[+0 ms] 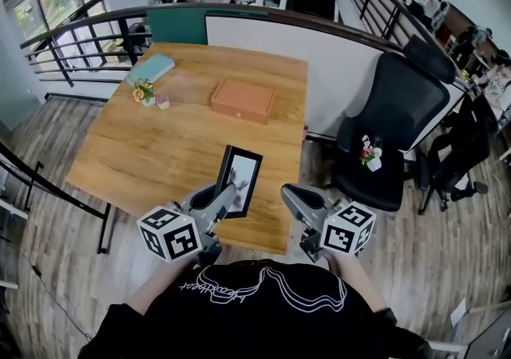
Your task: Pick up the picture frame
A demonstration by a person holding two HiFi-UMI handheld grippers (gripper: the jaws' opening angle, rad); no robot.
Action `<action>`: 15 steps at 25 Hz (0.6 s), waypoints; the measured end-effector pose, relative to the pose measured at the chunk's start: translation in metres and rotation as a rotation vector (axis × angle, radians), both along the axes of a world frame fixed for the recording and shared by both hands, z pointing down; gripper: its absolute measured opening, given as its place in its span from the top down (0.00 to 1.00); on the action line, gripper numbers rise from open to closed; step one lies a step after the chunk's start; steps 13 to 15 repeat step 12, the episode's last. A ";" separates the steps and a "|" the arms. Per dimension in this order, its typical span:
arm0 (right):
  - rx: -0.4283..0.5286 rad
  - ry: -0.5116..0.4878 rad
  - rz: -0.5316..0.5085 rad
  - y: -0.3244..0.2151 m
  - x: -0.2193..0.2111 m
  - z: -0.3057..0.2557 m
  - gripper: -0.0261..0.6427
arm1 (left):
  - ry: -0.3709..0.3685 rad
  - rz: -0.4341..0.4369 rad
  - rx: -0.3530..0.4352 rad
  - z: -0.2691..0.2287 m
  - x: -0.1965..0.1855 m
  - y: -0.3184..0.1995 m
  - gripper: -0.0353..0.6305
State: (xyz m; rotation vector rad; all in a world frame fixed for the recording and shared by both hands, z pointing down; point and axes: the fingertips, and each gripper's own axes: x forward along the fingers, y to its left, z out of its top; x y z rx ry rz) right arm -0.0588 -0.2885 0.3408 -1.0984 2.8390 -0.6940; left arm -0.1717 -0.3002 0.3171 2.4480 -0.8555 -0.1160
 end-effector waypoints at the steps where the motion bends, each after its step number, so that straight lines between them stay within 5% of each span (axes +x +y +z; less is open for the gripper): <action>1: 0.003 0.006 -0.003 -0.001 -0.002 -0.001 0.92 | 0.001 -0.003 0.003 -0.001 -0.001 -0.001 0.85; 15: 0.010 0.010 -0.034 -0.013 -0.013 -0.008 0.92 | -0.010 -0.034 0.015 -0.008 -0.014 -0.010 0.85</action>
